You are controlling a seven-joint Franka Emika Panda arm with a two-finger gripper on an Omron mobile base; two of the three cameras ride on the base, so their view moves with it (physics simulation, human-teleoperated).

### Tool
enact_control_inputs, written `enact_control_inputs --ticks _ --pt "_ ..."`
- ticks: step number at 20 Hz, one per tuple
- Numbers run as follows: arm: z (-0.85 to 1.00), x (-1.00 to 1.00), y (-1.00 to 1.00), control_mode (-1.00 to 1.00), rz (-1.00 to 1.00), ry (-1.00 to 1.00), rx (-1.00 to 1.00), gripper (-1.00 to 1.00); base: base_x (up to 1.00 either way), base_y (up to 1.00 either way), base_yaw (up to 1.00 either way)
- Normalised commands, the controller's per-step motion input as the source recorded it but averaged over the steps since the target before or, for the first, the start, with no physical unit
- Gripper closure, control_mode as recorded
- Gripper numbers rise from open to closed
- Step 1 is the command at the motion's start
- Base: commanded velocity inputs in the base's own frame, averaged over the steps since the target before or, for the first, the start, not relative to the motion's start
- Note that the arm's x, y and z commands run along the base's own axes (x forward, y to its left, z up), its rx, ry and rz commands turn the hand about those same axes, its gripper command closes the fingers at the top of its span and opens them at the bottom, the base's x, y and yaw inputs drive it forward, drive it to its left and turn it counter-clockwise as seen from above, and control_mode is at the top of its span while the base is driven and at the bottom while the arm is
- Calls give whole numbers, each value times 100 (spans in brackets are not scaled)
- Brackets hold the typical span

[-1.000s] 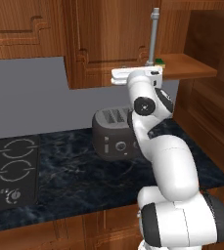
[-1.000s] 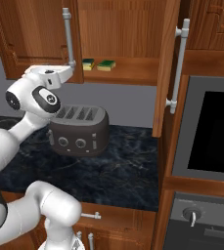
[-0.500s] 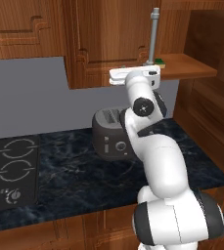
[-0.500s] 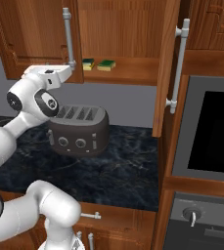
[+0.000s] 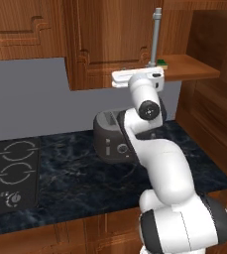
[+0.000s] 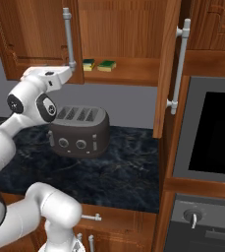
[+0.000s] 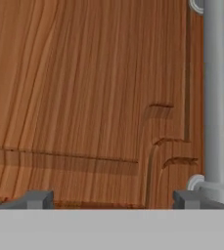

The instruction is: Pick up the sponge and sponge from the sink, and place them back in the cabinet, and close the cabinet doors.

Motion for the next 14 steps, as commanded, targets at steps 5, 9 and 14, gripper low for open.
enact_control_inputs --ticks 5,9,14 --pt "0 -19 3 -100 5 0 0 -100 0 0 0" --pt "0 -24 0 -100 5 0 0 -100 0 0 0" --pt "0 -39 0 -100 7 0 0 -100 0 0 0"
